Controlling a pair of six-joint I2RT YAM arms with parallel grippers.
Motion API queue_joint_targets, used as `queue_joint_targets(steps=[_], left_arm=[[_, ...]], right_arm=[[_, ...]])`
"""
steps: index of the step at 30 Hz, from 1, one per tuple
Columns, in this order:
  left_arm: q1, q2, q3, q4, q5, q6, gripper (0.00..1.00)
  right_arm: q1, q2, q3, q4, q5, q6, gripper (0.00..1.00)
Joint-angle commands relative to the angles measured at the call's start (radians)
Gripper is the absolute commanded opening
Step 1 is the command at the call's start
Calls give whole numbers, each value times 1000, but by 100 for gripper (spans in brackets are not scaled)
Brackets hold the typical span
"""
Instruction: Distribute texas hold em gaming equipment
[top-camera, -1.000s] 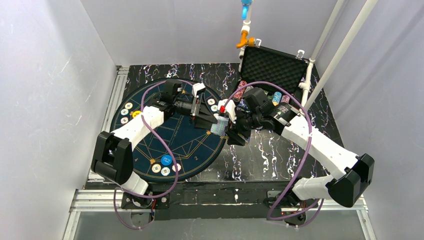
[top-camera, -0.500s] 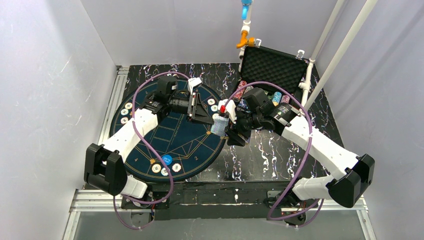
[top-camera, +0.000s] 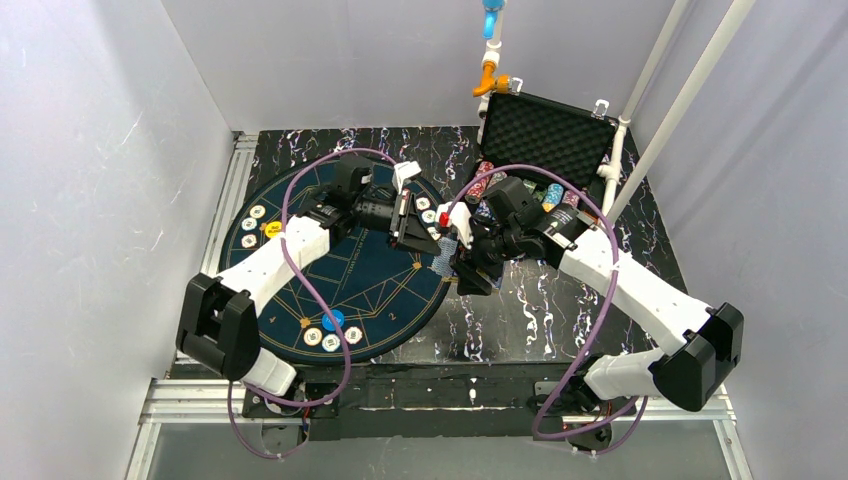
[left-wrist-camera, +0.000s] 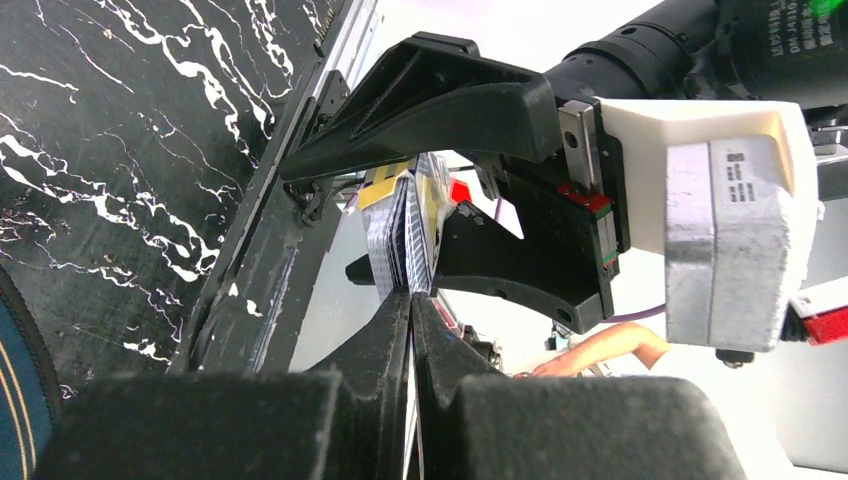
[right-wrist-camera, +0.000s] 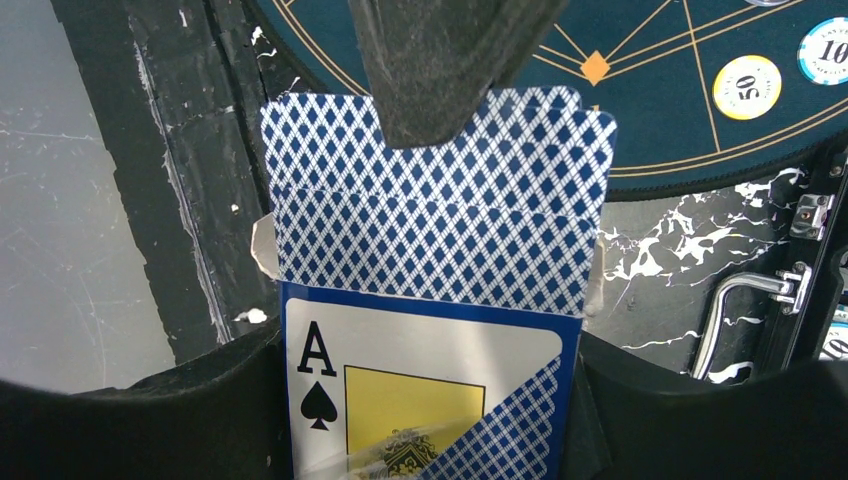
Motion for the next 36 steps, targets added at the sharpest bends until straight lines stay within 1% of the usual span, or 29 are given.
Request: queue_joint_targets(steps=[1,2,3,4,5,6,8,11,14,18,23,25,29,36], left_arm=[[-28,7,9,20,37,-16,0],[-26,2,8,15,38,-20,7],[-16,-4,9,-10,36,-15,17],[-2,-15,9,-28,28,-8,31],[17,-27,14,-49,16,2,42],[31,-38,19,-78,-1,16,49],[41,-53,45,-126,-29,68,56],[6,-54,74,-181,-87,123,64],[-11,-23,82,-213,-132,133,71],[-13,28,92,-216,-133,125,73],[-16,65,93,-244,-99,125,71],[-9,65,77,-243,-78,112,70],[28,48,9,-175,-34,42,65],[79,13,-11,-165,-5,52,62]], right_arm=[[2,-3,57,99,-28,15,1],[2,-4,55,97,-25,15,1],[2,-6,54,95,-21,15,1],[2,-8,51,92,-16,14,1],[2,-11,48,86,-10,12,1],[2,-14,43,84,-4,12,1],[2,-16,33,81,1,15,1],[2,-11,33,86,0,17,1],[2,-5,43,96,-12,17,1],[2,-9,48,114,-22,20,1],[2,-15,54,119,-30,21,1],[1,-26,50,128,-38,21,1],[2,-41,34,137,-43,20,1],[2,-50,15,130,-52,17,1]])
